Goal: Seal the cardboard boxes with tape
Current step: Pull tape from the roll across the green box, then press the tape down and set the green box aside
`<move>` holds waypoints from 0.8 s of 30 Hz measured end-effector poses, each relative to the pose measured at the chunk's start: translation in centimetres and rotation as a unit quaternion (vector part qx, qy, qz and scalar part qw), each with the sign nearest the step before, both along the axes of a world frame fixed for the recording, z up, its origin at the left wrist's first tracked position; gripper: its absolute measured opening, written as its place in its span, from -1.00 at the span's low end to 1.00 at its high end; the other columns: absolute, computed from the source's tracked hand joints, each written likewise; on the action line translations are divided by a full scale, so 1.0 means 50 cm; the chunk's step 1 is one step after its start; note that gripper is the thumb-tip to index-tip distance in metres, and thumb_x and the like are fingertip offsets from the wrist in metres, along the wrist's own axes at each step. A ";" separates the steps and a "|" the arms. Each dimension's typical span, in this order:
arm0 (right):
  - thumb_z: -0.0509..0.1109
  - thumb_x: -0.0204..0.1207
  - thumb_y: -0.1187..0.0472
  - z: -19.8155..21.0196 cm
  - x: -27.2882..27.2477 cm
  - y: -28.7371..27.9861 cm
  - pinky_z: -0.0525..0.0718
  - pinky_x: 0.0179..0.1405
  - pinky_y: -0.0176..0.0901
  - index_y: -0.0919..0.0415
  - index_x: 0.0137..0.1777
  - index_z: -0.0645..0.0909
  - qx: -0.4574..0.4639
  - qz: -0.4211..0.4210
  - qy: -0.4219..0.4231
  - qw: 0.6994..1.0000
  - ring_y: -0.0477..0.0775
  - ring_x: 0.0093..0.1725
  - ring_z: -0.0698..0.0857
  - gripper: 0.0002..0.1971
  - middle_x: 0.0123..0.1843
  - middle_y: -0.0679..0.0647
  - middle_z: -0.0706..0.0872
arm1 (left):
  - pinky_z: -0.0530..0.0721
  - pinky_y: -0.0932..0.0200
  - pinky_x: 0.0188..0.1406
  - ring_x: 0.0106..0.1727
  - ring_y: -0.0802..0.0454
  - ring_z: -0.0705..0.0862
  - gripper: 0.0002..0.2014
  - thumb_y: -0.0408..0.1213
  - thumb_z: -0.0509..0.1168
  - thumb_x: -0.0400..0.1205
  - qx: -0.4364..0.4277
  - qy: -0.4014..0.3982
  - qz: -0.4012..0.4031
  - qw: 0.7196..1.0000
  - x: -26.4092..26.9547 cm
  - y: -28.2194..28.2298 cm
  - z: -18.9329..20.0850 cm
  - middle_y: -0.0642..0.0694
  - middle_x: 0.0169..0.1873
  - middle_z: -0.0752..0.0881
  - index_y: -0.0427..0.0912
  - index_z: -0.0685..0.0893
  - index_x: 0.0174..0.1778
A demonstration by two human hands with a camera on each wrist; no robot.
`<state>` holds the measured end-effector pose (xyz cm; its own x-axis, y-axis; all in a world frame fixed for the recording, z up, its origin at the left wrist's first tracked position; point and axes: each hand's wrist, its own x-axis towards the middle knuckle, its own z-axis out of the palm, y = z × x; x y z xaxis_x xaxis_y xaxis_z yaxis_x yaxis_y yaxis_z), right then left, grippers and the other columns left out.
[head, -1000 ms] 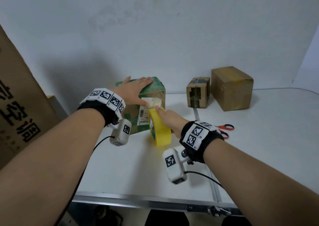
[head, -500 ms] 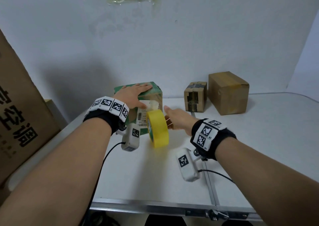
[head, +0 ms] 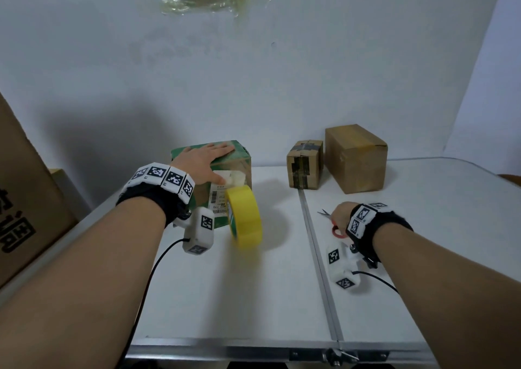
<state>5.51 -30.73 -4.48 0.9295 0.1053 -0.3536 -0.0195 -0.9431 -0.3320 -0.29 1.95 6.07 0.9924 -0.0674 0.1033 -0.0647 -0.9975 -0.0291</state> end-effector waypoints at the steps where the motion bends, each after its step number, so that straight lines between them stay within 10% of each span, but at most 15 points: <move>1: 0.42 0.51 0.11 -0.019 0.032 0.001 0.79 -0.36 -0.29 0.27 0.38 0.57 -0.068 -0.014 0.032 0.997 0.17 0.11 0.68 -0.54 0.18 0.22 0.64 | 0.14 -0.21 0.64 0.68 0.02 0.15 -0.12 0.07 0.41 0.56 0.000 -0.002 0.000 1.000 0.000 0.000 0.000 0.16 0.70 0.06 0.28 -0.02 0.68; 3: 0.46 0.37 -0.12 -0.037 0.057 0.000 0.79 0.09 -0.01 0.22 0.06 0.61 -0.093 -0.038 0.072 0.992 0.16 0.08 0.71 -0.56 0.04 0.13 0.68 | 0.14 -0.21 0.64 0.68 0.02 0.15 -0.12 0.07 0.42 0.56 -0.001 -0.006 0.001 1.000 -0.002 0.000 0.000 0.17 0.69 0.07 0.29 0.00 0.68; 7: 0.49 0.47 -0.07 -0.013 0.001 0.002 0.73 0.21 0.00 0.20 0.07 0.70 -0.135 0.011 -0.009 0.991 0.11 0.13 0.76 -0.65 0.09 0.10 0.77 | 0.14 -0.22 0.64 0.69 0.04 0.14 -0.12 0.07 0.42 0.55 -0.003 -0.008 0.000 1.000 -0.004 -0.002 -0.001 0.19 0.69 0.08 0.30 0.00 0.67; 10: 0.58 0.23 -0.20 -0.062 0.064 -0.004 0.77 0.12 0.05 0.12 -0.18 0.66 -0.099 -0.053 0.000 0.994 0.12 0.02 0.77 -0.59 0.04 0.07 0.79 | 0.11 -0.25 0.64 0.69 0.04 0.12 -0.12 0.07 0.42 0.55 -0.005 0.001 -0.001 1.000 -0.005 -0.003 0.000 0.19 0.69 0.06 0.30 -0.01 0.68; 13: 0.40 0.59 0.03 -0.013 -0.002 0.018 0.66 -0.34 -0.37 0.21 -0.20 0.57 0.015 -0.044 -0.012 0.999 -0.06 -0.25 0.63 -0.74 -0.19 0.06 0.66 | 0.11 -0.25 0.64 0.69 0.04 0.12 -0.12 0.06 0.42 0.56 -0.007 0.005 -0.001 1.000 -0.009 -0.005 0.003 0.18 0.69 0.06 0.30 -0.01 0.67; 20: 0.35 0.64 0.33 0.026 0.008 0.043 0.56 -0.50 -0.52 0.33 0.29 0.64 0.243 -0.033 -0.067 0.967 -0.12 -0.29 0.63 -0.75 -0.19 0.04 0.66 | 0.04 -0.24 0.66 0.70 0.06 0.06 -0.12 0.00 0.43 0.56 -0.018 0.016 -0.027 0.999 -0.021 -0.008 0.009 0.20 0.69 0.05 0.31 0.00 0.67; 24: 0.46 0.55 0.27 0.084 -0.011 0.102 0.65 0.28 -0.01 0.18 0.27 0.63 0.354 -0.002 -0.207 0.912 0.09 0.12 0.69 -0.71 0.08 0.07 0.73 | 0.00 -0.18 0.67 0.69 0.10 0.05 -0.13 -0.01 0.45 0.54 -0.032 0.018 -0.045 0.998 -0.020 -0.004 0.014 0.23 0.68 0.07 0.35 0.04 0.65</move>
<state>4.94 -25.65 -0.29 0.9689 0.1673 0.1825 0.2423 -0.4888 -0.8381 -1.30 1.75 6.76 0.9858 -0.1505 0.0742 -0.1536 -0.9874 0.0377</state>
